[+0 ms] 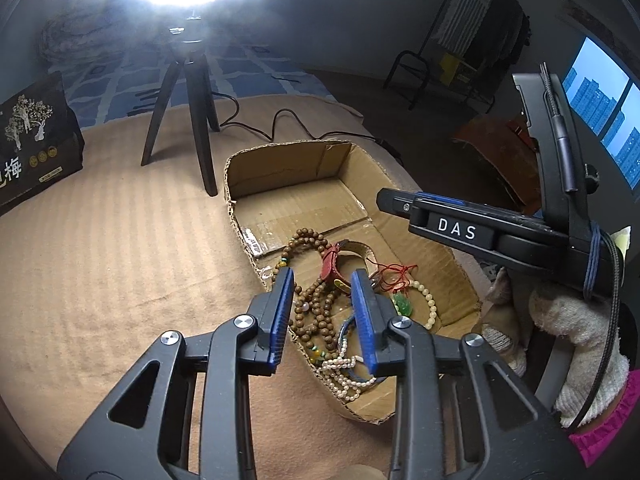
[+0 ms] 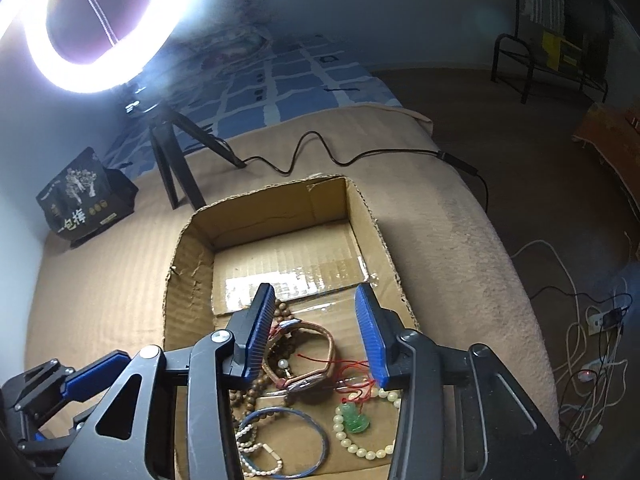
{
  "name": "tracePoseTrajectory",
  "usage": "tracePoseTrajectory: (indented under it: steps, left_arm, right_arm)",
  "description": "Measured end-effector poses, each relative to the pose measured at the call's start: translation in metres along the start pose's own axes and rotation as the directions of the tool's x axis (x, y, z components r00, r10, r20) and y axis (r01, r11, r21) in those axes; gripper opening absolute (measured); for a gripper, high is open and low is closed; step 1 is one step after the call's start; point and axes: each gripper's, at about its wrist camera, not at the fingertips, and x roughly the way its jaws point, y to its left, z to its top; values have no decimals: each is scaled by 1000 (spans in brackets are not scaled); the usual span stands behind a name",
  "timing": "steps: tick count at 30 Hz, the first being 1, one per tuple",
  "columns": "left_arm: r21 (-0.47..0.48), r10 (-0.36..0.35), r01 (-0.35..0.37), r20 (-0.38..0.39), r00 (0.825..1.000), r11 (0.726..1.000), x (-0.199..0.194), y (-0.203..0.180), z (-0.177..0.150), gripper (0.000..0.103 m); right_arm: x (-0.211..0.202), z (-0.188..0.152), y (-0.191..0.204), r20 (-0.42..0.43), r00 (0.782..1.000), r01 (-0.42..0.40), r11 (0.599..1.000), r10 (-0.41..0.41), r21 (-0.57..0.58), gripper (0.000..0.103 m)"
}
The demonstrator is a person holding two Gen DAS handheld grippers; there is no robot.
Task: Organize jewelry
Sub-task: 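Open both tools to drop the earrings and withdraw from the box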
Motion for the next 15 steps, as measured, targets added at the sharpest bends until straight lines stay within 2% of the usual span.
tracePoseTrajectory:
  steps: [15]
  left_arm:
    - [42,40,-41,21,999,998,-20,-5,-7,29]
  right_arm:
    - [-20,-8,2,19,1000,-14,1000,14,0,44]
